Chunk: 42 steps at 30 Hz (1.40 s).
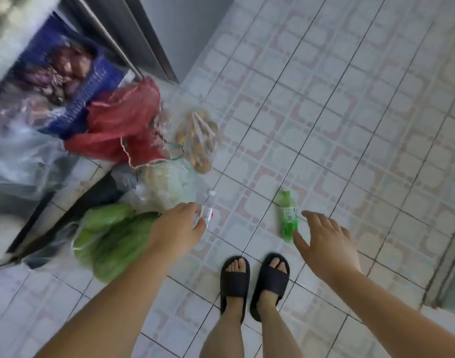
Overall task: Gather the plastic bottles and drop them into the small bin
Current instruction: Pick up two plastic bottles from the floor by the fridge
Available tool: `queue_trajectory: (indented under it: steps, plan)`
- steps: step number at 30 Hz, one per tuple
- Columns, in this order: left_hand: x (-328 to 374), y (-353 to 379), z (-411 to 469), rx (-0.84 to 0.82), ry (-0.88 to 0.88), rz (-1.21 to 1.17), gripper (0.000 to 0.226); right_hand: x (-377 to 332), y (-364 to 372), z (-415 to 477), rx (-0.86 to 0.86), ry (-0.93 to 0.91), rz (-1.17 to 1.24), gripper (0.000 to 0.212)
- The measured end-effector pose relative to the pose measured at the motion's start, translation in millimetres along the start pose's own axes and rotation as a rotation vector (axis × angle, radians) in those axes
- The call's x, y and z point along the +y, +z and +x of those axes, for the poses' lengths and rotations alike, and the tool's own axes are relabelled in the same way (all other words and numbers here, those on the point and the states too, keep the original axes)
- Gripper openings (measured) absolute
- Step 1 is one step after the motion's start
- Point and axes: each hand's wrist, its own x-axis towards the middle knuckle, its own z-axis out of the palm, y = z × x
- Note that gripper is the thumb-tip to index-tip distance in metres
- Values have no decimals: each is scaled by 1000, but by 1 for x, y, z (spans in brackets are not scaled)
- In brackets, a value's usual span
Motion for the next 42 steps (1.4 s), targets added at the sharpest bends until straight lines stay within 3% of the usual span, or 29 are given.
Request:
queue_trajectory:
  steps: [5,10,15,19,22,25,32,42]
  plan:
    - [-18,102,44,-119,-92,-88,34,24,84,57,-42,41,15,55]
    - [-38,195,74,-121,-260,-69,42,52,167,110,-84,170,51,57]
    - [-63,271,108,-108,-463,29,46,75,245,151,-99,173,117,62]
    - [-80,323,137,-148,-634,-24,71,92,295,180,-43,278,148,82]
    - [-85,348,152,-92,-682,-62,83,101,322,196,1,355,197,91]
    - [-89,355,158,10,-654,-47,71,106,335,205,62,385,255,89]
    - [-58,301,132,10,-579,-141,64,92,276,180,135,264,308,76]
    - [55,76,30,84,-447,-432,70,49,23,61,303,242,412,80]
